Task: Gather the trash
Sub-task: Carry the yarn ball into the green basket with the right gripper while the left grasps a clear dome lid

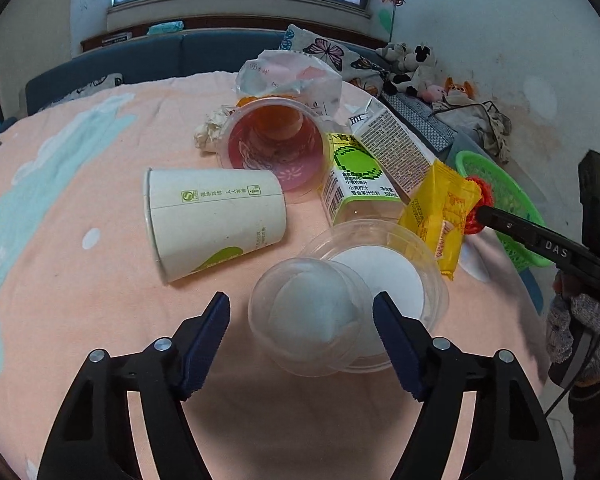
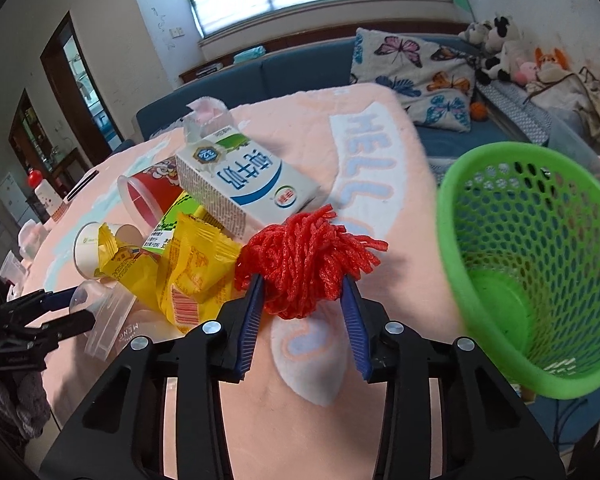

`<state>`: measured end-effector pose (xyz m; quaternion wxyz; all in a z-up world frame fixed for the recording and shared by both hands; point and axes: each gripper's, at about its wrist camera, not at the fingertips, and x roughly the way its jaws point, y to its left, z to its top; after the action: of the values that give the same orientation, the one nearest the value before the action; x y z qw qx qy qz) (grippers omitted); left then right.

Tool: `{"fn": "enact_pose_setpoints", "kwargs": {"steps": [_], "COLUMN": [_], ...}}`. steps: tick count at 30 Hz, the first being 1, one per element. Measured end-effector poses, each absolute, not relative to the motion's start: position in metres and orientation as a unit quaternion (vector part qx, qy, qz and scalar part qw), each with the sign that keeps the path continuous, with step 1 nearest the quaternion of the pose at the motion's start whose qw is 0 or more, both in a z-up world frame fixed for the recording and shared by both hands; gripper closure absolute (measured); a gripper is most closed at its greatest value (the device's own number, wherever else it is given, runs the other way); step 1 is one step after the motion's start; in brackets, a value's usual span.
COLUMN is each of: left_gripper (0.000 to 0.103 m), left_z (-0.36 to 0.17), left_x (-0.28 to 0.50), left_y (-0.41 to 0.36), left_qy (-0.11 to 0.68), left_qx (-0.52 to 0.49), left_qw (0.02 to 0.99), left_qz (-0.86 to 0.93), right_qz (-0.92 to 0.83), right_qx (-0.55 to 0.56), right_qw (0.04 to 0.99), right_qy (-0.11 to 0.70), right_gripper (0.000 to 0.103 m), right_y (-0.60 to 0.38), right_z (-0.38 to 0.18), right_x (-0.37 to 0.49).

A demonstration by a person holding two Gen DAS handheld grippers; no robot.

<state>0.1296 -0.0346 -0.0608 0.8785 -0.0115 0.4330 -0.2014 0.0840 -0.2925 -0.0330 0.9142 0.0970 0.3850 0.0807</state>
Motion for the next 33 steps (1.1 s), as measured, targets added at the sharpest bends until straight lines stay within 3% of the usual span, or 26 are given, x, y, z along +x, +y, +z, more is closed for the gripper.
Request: {"fn": "enact_pose_setpoints", "kwargs": {"steps": [3, 12, 23, 33], "left_gripper": [0.041, 0.041, 0.041, 0.041], "left_z": [-0.064, -0.06, -0.018, 0.025], "left_x": [0.132, 0.124, 0.106, 0.102], "left_y": [-0.032, -0.031, -0.022, -0.088], "left_qy": [0.438, 0.421, 0.381, 0.351], "left_qx": [-0.026, -0.028, -0.038, -0.011], "left_qw": [0.871, 0.877, 0.893, 0.889], "left_qz": [-0.22, -0.23, -0.236, -0.295], "right_qz": [0.077, 0.057, -0.002, -0.076], "right_qx": [0.098, 0.107, 0.116, 0.132], "right_qw": [0.917, 0.924, 0.934, 0.927], "right_qy": [0.38, 0.362, 0.338, 0.342], "right_gripper": [0.064, 0.064, 0.064, 0.06], "right_y": [-0.297, -0.309, -0.35, -0.418], "right_z": [-0.029, -0.015, 0.002, -0.007], "right_x": [0.079, 0.059, 0.041, 0.032]}}
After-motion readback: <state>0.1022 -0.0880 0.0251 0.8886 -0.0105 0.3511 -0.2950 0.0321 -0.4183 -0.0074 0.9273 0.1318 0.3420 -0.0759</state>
